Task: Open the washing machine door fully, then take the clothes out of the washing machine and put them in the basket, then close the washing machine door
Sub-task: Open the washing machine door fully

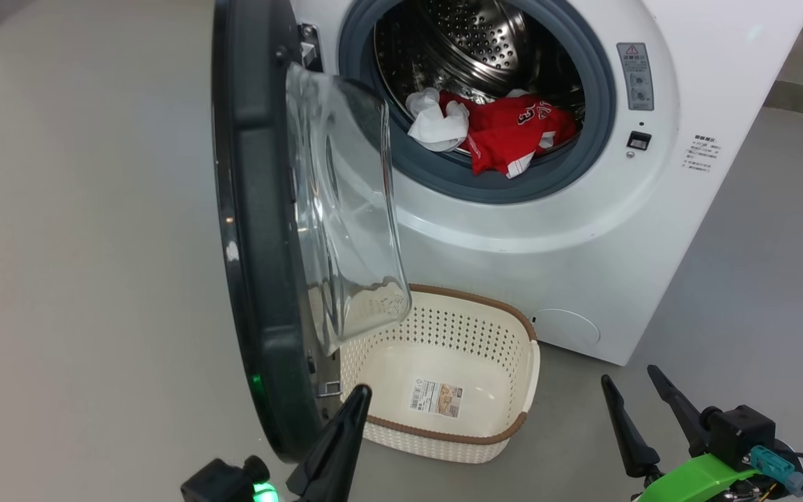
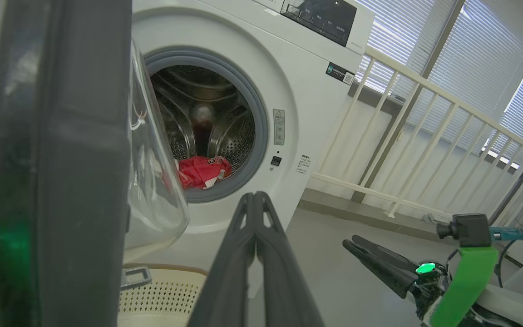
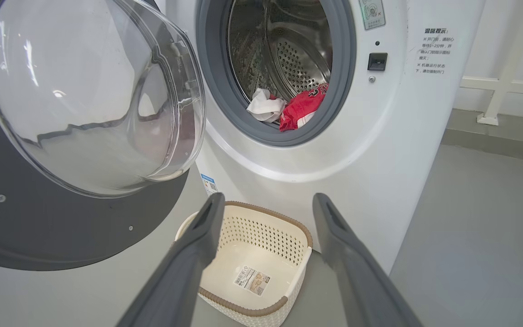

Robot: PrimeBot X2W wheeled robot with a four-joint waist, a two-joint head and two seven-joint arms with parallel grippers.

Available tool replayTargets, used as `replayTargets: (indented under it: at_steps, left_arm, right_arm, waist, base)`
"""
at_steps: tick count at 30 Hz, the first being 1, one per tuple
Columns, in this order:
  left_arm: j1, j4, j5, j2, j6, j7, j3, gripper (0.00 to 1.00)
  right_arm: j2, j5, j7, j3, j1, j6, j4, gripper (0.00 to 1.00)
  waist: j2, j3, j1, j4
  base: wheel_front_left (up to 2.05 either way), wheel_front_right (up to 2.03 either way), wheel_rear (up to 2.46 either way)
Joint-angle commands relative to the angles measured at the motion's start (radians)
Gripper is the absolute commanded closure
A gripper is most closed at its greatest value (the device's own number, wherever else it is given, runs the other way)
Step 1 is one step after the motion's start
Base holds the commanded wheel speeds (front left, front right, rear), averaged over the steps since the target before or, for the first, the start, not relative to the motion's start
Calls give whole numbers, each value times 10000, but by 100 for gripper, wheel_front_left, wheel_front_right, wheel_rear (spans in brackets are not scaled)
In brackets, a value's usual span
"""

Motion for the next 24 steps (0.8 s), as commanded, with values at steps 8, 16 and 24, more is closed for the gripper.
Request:
replayTargets:
  at_steps: [8, 16, 24]
  left_arm:
    - [-599, 1376, -473, 12, -31, -205, 671, 100]
    - [-1183, 2410, -714, -69, -31, -313, 1027, 100]
    - [-1271, 2721, -617, -14, -31, -326, 1404, 100]
  right_arm:
    - [-156, -87, -122, 297, -197, 16, -226, 0]
    - [-99, -151, -122, 227, -321, 16, -323, 0]
    - [-52, -146, -122, 185, -341, 16, -369, 0]
  waist:
    - [0, 153, 0, -81]
    - [0, 263, 0, -156]
    - [0, 243, 0, -184]
  base:
    - [0, 0, 0]
    - [0, 0, 0]
    - [0, 0, 0]
